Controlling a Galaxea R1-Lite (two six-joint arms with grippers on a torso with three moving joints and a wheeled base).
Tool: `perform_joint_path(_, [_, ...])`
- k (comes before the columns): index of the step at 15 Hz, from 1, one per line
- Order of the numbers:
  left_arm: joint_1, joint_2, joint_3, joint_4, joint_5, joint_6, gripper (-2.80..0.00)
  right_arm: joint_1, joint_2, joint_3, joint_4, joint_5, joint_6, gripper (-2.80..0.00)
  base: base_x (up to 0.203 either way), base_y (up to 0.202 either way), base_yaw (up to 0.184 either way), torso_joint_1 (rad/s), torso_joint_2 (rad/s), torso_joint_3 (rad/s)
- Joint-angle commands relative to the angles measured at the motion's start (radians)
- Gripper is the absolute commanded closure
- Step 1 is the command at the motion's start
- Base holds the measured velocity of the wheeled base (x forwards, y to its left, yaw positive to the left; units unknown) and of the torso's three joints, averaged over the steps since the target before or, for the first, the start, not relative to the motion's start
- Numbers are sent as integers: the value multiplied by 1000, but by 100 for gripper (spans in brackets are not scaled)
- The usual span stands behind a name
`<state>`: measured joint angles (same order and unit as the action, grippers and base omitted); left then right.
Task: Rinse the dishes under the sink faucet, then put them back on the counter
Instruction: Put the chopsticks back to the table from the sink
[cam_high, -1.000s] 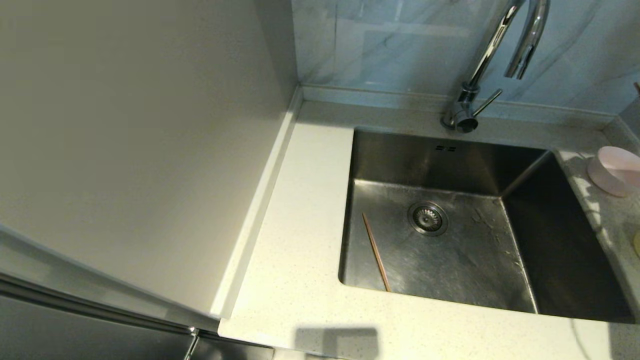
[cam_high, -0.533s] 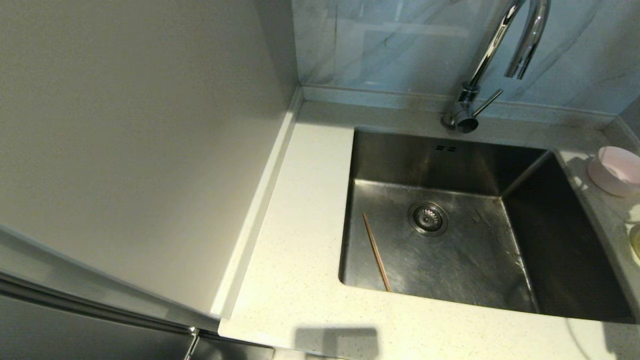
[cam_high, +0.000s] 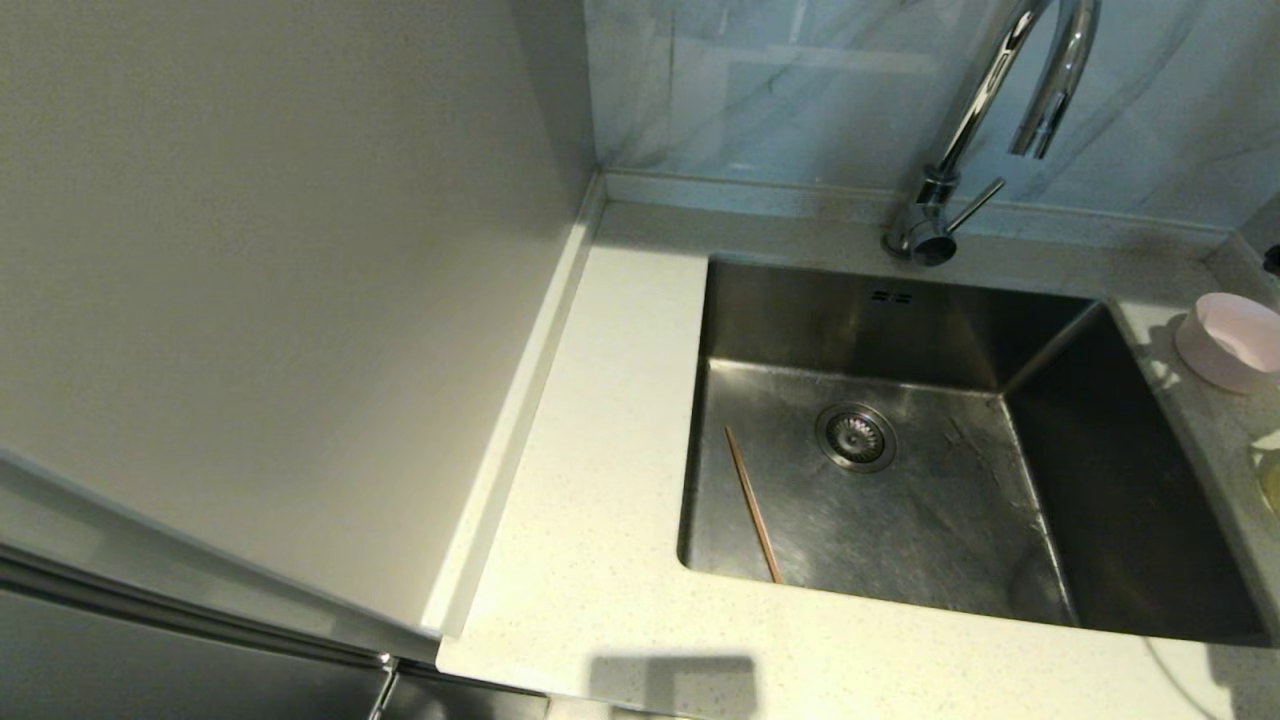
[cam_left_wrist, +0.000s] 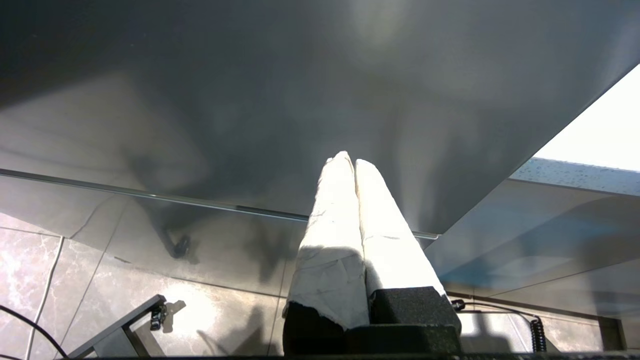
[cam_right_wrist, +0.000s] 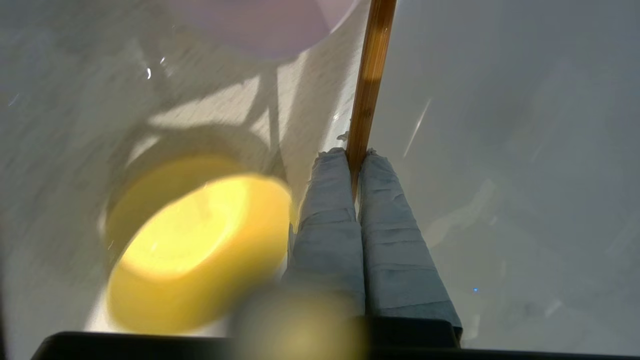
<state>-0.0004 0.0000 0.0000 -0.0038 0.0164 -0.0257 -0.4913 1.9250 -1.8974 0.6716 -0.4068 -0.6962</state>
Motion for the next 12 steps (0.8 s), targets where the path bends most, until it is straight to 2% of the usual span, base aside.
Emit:
perform_joint_path(1, [0, -3, 0, -1, 0, 0, 0, -19, 29, 4, -29, -1, -1, 0, 0, 0, 0, 0, 0, 0])
perform_joint_path(5, [0, -3, 0, -1, 0, 0, 0, -29, 62, 1, -124, 0, -19, 0, 0, 0, 0, 0, 0, 0])
perform_joint_path(8, [0, -3, 0, -1, 0, 0, 0, -26, 71, 1, -124, -32, -15, 0, 0, 0, 0, 0, 0, 0])
perform_joint_path(12, [0, -3, 0, -1, 0, 0, 0, -25, 72, 6, -124, -35, -13, 0, 0, 0, 0, 0, 0, 0])
